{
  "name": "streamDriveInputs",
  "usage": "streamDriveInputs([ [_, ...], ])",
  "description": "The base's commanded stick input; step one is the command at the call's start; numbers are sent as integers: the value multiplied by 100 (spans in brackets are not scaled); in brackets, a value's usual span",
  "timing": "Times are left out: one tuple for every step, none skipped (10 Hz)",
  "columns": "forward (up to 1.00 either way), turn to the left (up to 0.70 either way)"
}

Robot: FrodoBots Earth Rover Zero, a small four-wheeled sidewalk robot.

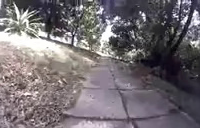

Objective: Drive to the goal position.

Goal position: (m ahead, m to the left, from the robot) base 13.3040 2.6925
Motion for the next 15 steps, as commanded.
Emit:
streamDriveInputs([
  [100, 0],
  [100, -4],
  [100, -28],
  [100, -40],
  [100, -15],
  [100, 0],
  [100, 0],
  [100, 0],
  [100, 0],
  [100, 0],
  [100, 0],
  [100, 0],
  [100, 0],
  [100, 0],
  [100, 0],
])
